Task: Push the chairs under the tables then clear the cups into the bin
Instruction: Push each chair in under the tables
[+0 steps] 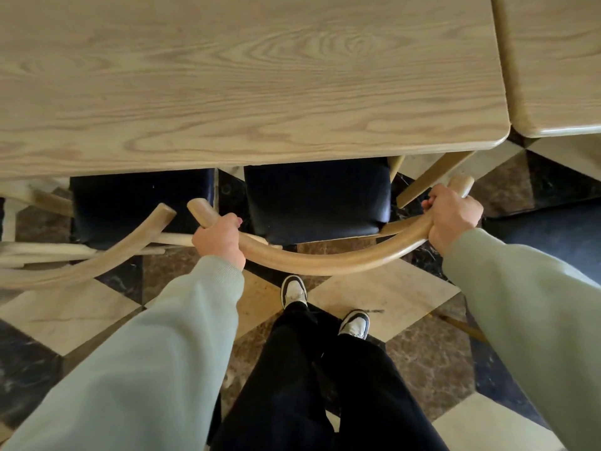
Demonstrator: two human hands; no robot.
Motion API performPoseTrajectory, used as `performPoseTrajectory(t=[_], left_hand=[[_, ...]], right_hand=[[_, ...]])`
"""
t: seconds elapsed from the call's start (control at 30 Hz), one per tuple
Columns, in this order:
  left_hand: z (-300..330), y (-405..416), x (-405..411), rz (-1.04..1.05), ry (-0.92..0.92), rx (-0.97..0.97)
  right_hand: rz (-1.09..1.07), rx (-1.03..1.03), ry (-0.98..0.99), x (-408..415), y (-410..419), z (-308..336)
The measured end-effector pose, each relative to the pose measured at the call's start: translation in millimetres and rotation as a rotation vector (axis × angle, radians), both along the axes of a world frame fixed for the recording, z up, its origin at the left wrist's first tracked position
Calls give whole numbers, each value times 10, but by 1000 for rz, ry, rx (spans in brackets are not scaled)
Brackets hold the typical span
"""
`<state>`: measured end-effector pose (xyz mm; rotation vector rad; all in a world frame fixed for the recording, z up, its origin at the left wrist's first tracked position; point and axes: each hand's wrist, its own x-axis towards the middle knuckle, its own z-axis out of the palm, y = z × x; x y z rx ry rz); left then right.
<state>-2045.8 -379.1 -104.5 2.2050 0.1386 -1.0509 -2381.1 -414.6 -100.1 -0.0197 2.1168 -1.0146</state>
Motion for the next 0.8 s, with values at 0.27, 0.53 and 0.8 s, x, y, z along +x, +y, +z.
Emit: performPoseTrajectory(t=[0.27, 0.53, 0.8], left_hand=[[-8, 42, 67, -64, -24, 26], [-4, 24, 127, -142, -24, 38], [59, 59, 187, -274, 42, -82]], right_hand=[[0, -7, -5, 20, 13, -16], [89, 6, -13, -26, 25, -14], [288, 18, 10, -63, 159, -22]])
